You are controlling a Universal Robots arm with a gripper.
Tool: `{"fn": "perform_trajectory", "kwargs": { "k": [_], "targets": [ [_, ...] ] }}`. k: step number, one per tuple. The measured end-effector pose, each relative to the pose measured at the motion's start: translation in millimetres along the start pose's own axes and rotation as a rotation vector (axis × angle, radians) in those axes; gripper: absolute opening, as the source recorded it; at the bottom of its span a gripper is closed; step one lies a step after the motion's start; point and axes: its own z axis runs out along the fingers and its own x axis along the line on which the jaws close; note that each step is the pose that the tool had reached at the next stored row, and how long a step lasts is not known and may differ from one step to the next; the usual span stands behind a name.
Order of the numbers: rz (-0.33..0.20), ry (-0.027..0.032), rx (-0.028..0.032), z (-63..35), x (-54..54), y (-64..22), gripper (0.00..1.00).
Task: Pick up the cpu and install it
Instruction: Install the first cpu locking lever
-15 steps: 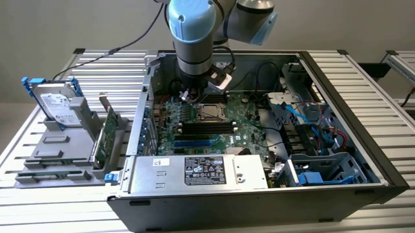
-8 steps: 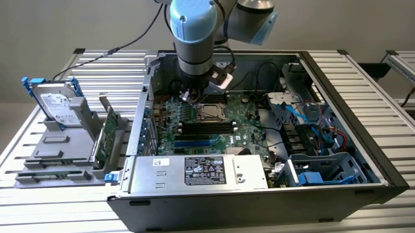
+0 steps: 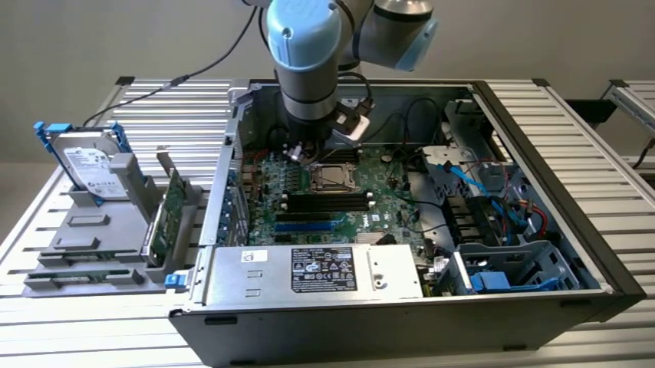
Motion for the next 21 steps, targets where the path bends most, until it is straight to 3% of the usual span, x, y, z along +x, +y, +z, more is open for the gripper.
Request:
{"fn": "perform_trajectory", "kwargs": {
  "k": [5,10,17,21],
  "targets": [
    [-0.007,0.0076,-0.0104,1.3,-0.4,0.5,0.11],
    [-0.011,0.0101,-0.013,2.9,-0.7,1.0,0.11],
    [-0.024,0.0089,-0.0093,4.5,-0.1,3.0,0.11],
    [-0.055,0.0045,0.0023,5.5,0.8,4.7,0.11]
  ]
}}
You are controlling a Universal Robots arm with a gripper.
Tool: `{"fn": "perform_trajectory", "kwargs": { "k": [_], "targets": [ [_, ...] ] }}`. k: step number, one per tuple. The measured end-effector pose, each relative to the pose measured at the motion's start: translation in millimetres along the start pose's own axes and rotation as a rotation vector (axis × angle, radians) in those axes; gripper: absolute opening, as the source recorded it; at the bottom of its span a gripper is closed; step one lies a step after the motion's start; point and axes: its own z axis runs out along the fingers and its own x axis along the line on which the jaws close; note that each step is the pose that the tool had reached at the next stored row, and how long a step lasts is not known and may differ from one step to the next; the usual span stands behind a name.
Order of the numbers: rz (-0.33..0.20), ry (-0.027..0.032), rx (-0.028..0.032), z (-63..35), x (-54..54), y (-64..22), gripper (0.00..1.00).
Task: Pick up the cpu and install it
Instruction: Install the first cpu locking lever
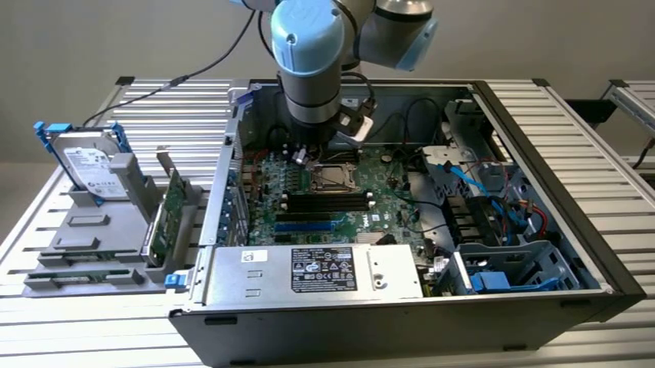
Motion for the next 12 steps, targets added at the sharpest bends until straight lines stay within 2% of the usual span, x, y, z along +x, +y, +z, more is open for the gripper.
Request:
{"fn": "perform_trajectory", "kwargs": {
  "k": [2,4,8,12],
  "targets": [
    [-0.019,-0.0028,0.0075,0.4,0.2,0.6,0.11],
    [-0.029,-0.0042,0.0109,0.7,0.2,0.9,0.11],
    [-0.033,-0.0031,0.0105,1.3,0.5,1.1,0.11],
    [-0.034,0.0028,0.0105,1.6,1.3,0.6,0.11]
  ]
}}
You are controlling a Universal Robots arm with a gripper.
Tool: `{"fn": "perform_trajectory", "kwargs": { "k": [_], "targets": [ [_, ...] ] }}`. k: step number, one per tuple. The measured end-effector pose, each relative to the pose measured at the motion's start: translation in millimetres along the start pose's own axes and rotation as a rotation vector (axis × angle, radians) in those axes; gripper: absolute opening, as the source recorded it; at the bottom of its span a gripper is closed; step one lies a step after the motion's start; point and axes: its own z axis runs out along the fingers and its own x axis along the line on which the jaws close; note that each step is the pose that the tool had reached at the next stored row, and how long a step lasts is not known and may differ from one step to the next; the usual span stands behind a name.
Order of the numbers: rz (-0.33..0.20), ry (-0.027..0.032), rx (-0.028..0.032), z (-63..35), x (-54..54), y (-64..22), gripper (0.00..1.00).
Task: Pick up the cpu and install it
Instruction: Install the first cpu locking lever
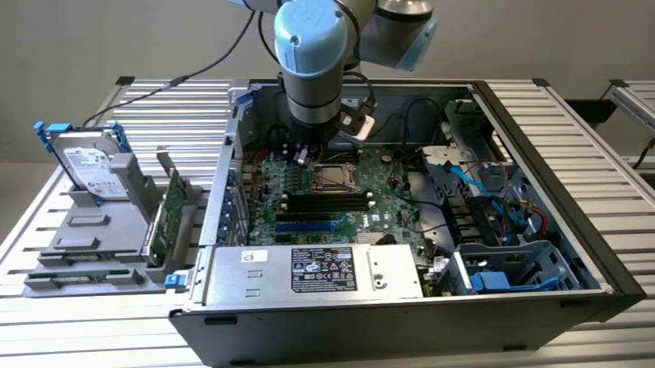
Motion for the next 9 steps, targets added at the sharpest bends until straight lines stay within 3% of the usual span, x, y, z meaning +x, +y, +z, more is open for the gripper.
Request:
{"fn": "perform_trajectory", "kwargs": {
  "k": [2,9],
  "targets": [
    [0.0,0.0073,0.0024,0.8,0.8,-0.3,0.11],
    [0.001,0.0239,0.0104,0.5,1.0,-0.6,0.11]
  ]
}}
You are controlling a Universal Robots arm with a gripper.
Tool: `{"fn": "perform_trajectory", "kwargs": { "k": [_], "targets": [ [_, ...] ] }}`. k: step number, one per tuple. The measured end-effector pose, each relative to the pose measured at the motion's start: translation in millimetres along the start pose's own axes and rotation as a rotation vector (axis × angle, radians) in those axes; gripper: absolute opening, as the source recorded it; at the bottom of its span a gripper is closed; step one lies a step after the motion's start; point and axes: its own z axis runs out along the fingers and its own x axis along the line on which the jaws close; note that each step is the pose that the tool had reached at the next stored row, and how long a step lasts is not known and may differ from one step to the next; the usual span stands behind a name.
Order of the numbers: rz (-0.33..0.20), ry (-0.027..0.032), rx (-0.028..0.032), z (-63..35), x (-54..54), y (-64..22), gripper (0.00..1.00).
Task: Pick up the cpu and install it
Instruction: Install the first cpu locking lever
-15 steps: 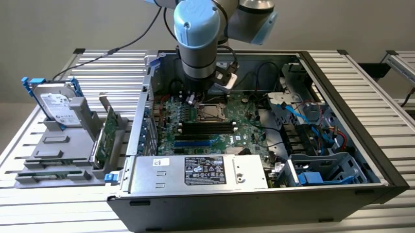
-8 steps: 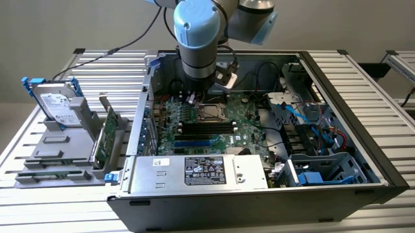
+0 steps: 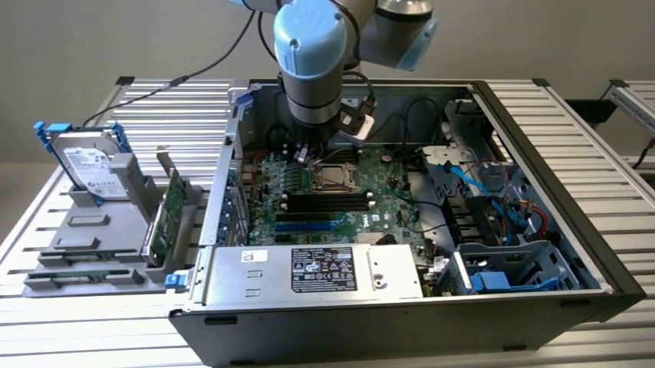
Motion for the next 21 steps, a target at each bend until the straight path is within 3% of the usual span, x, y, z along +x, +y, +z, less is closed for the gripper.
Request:
{"fn": "perform_trajectory", "kwargs": {
  "k": [4,6,15,17,21],
  "targets": [
    [0.001,0.0128,0.0073,-0.1,0.0,-0.1,0.11],
    [0.003,0.016,0.0087,-0.3,-0.2,-0.6,0.11],
    [0.009,0.0095,0.0197,-4.7,-1.2,-5.9,0.11],
    [0.017,0.011,0.0169,-5.3,-1.1,-6.0,0.11],
    [0.055,0.0174,0.0008,-5.6,-1.3,-6.4,0.11]
  ]
}}
